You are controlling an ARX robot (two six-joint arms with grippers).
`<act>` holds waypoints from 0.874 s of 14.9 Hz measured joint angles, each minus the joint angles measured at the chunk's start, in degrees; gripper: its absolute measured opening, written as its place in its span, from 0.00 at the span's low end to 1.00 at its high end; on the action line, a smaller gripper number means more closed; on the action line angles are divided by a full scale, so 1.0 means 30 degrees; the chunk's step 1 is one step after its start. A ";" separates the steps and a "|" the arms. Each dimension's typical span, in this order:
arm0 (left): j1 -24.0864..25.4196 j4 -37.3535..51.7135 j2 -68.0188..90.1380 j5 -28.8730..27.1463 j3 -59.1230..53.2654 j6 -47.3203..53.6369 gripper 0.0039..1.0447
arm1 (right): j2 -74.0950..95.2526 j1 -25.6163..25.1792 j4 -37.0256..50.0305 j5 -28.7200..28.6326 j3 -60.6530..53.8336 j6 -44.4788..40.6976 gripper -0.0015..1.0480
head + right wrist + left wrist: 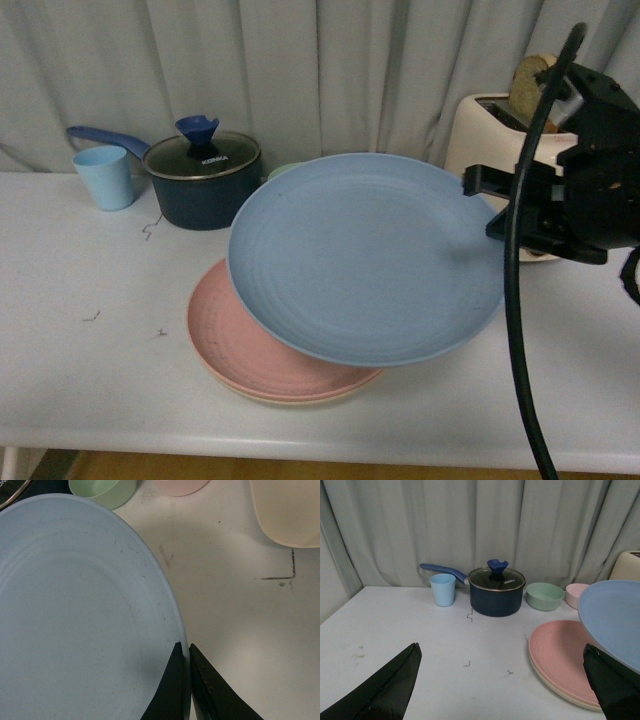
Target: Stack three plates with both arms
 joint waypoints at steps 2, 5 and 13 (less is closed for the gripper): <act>0.0000 0.0000 0.0000 0.0000 0.0000 0.0000 0.94 | 0.1173 0.0714 0.0503 0.0867 0.0408 0.0510 0.03; 0.0000 -0.0007 0.0000 0.0000 0.0000 0.0000 0.94 | 0.2397 0.1333 0.0896 0.1311 0.0576 0.0838 0.03; 0.0000 0.0000 0.0000 0.0000 0.0000 0.0000 0.94 | 0.5333 0.2572 0.1158 0.2025 0.2652 0.2055 0.15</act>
